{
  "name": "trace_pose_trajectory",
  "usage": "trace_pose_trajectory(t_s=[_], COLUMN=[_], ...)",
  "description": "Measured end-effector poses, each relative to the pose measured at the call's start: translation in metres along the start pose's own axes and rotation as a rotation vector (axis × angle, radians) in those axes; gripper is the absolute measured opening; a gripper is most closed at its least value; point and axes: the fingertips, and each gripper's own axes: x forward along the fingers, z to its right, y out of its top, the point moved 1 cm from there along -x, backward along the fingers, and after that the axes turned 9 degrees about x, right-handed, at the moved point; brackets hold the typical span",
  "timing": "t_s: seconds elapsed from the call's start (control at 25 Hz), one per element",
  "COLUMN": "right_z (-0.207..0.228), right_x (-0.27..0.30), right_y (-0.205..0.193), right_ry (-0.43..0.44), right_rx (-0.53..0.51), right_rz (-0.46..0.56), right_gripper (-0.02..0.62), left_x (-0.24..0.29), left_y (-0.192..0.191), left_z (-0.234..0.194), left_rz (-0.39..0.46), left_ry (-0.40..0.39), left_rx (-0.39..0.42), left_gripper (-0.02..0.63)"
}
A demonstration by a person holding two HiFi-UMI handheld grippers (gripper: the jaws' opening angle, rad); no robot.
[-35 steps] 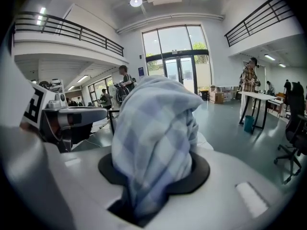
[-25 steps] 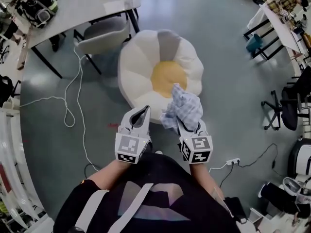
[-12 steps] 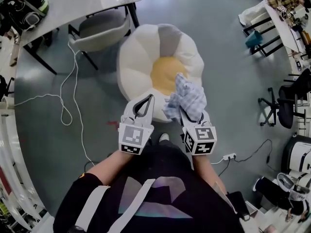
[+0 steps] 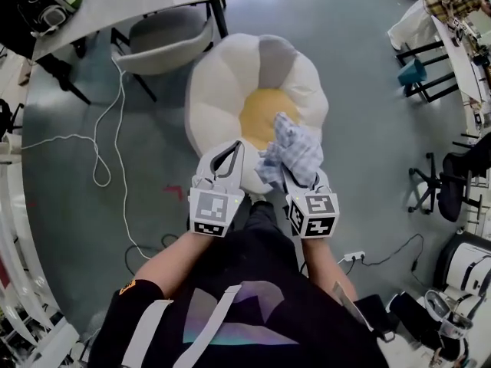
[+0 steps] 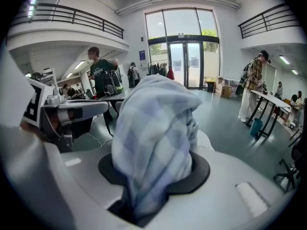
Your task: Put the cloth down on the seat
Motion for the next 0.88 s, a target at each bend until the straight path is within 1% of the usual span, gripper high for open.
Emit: trace_pose_trajectory(t_s=[0.4, 0.64, 0.88], right_z=[0.061, 0.092, 0.116], right_x=[0.085, 0.14, 0.196], right_y=[-0.01, -0.022, -0.044], right_ry=[0.068, 0.095, 0.09], right_rx=[-0.026, -0.044, -0.001], right_rz=[-0.096, -0.137, -0.162], right_gripper=[0.172, 0.172, 0.173], left_x=[0.076, 0.119, 0.154], left_y=[-0.042, -0.081, -0.134], left_z=[-0.003, -0.001, -0.008], left_rz=[-0.046, -0.084, -0.137], left_ry=[0.096, 0.129, 0.156], left_rx=[-0.065, -0.098, -0.101], left_gripper=[0.0, 0.0, 0.0])
